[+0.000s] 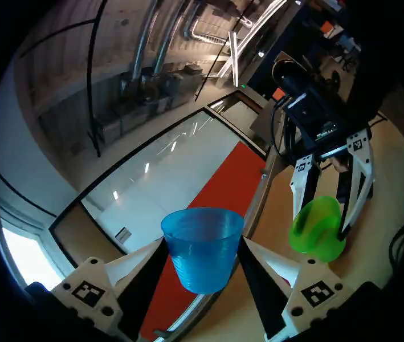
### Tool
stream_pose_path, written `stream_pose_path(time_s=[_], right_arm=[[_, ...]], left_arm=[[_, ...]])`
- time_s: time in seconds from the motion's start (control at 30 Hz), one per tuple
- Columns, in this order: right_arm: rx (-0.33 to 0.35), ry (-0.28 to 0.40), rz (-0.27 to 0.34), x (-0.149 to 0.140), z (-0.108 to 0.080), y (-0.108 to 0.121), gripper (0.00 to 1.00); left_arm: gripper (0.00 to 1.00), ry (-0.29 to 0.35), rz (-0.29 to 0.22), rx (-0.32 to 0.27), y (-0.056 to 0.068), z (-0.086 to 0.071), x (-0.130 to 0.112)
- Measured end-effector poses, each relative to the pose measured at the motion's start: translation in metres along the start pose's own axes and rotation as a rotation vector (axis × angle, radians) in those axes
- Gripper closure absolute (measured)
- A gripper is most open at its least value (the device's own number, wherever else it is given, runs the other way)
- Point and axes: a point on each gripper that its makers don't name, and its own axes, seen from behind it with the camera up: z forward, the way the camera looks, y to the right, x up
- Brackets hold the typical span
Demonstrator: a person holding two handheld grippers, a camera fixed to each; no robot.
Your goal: Pour water
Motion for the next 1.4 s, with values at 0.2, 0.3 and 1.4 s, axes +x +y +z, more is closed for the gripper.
stream_pose_path(time_s=[0.2,0.3,1.4], right_arm=[[-0.003,0.003,-0.002,0.002,-0.001,-0.001,0.1],[-0.004,0.003,-0.003,0.002,-0.001,-0.002,0.1],[-0.013,0.021,-0.012,0.015,-0.007,-0.009,0.09]], left_arm=[[0.18,-0.036,-0.157,0.016,-0.009,0.002,-0.011],[0.18,-0.05,-0.239,0.015,-0.01,0.003,-0.016],[0.18,-0.111,-0.837,-0.062,-0.003,-0.008,-0.03]])
